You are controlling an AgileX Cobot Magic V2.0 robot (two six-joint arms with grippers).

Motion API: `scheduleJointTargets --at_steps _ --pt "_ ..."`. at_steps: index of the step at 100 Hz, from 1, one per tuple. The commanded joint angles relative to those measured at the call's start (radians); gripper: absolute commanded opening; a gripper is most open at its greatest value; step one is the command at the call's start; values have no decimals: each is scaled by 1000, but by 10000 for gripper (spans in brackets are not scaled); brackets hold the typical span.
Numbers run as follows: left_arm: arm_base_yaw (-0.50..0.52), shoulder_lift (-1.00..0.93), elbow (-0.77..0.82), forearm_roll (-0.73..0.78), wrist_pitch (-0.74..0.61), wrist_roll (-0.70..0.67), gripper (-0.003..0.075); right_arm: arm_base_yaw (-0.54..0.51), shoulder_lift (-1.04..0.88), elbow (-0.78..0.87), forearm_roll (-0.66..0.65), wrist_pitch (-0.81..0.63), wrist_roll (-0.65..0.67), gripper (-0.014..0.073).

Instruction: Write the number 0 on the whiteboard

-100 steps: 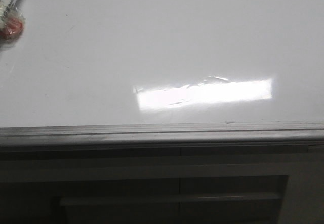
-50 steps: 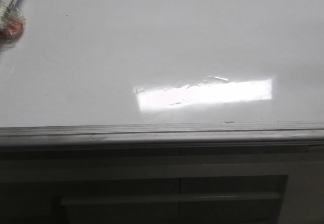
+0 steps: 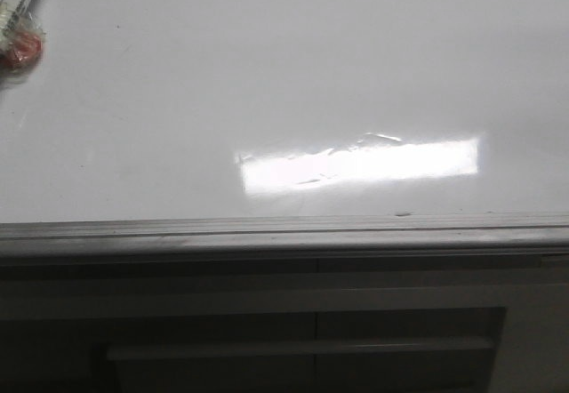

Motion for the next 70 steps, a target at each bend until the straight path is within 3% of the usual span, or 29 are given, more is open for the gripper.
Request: scheduleJointTargets --at_steps 1,70 --pt "-10 40 -42 -8 -64 -27 318 0 17 -33 -2 -70 -13 351" --pt "-10 259 -45 -46 -118 -25 312 0 17 -33 37 -73 -13 351"
